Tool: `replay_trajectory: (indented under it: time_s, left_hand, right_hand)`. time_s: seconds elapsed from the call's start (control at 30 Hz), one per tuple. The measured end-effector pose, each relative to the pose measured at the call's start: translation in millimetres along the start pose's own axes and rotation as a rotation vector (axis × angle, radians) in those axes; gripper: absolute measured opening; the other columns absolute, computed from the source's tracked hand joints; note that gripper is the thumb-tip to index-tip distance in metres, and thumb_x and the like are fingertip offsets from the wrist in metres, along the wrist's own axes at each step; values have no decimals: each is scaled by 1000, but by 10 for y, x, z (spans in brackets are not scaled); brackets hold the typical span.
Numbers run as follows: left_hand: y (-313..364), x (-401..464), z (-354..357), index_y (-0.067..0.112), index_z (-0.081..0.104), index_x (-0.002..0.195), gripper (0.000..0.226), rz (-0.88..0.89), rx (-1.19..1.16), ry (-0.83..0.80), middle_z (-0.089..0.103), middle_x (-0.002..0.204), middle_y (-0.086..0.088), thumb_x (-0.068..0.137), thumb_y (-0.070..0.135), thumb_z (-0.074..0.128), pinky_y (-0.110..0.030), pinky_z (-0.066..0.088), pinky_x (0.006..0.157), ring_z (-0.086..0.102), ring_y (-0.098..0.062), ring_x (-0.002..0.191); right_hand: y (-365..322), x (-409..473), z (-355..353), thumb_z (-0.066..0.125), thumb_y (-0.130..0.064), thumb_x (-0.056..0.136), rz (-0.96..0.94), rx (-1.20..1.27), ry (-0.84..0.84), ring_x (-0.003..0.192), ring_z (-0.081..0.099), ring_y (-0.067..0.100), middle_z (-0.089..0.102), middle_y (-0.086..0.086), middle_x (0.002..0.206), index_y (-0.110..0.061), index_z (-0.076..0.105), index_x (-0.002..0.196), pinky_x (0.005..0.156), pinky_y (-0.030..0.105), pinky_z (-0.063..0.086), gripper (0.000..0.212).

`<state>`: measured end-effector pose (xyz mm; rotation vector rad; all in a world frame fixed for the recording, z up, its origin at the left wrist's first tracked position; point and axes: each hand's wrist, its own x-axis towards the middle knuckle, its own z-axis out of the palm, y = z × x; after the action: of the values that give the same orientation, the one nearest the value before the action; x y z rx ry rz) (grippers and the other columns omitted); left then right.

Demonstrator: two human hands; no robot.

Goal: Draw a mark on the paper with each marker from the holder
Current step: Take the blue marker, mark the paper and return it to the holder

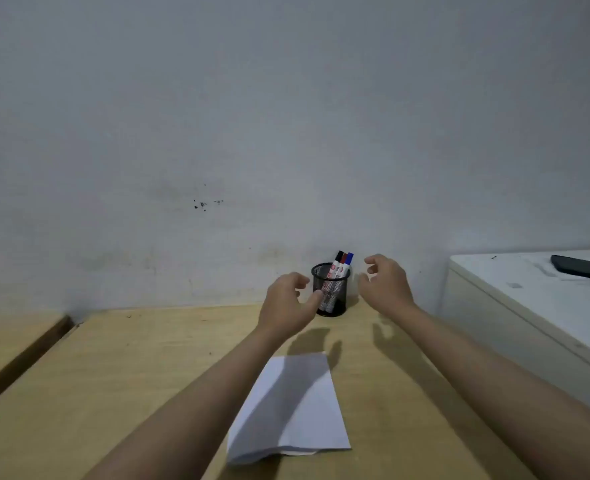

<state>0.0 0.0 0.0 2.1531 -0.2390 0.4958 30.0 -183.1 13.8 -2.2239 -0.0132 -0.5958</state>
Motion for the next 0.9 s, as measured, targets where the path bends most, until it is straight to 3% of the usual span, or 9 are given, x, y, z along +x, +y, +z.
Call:
replay_trajectory:
  time_s: [0.23,0.4,0.57,0.7,0.83,0.9]
  left_hand:
    - [-237,505,429,9,61,108,41,-34,56,23,61,112,-8,79,38,66,-33,49,83,58,-22,101]
    - [-429,794,654,13,65,106,37,-15,77,41,62,109,-6,80,39,65,-30,47,81,57,-22,102]
    - [-530,889,761,13,69,93,26,-1,40,102,63,99,-5,79,35,66,-29,46,75,58,-21,95]
    - [-544,904,765,15,68,93,25,-18,43,104,62,100,-4,77,34,68,-31,47,74,58,-21,95]
    - [-417,818,699,12,66,99,27,-72,-20,71,62,104,-7,79,31,66,-30,47,77,60,-22,97]
    - [-256,709,594,12,65,94,22,-111,-204,90,66,98,-6,80,29,66,-28,48,72,65,-24,91]
  right_hand:
    - [272,513,293,54,-18,88,47,-78,-12,99,58,25,56,15,117,-12,52,128,82,35,47,41]
    - [425,839,543,54,-23,89,10,-102,-4,95,58,23,56,12,112,-16,53,130,82,36,50,42]
    - [493,921,614,62,-25,84,-47,-50,84,80,58,16,59,5,91,-15,62,99,68,29,47,17]
    - [377,897,594,66,-10,77,-24,172,139,60,56,12,61,3,67,-11,58,77,62,25,46,8]
    - [71,768,397,64,-5,76,-189,230,285,60,57,9,62,4,71,-9,66,88,61,18,47,13]
    - [-102,624,226,65,-5,77,-325,242,367,67,62,13,66,5,80,-11,69,88,63,18,50,13]
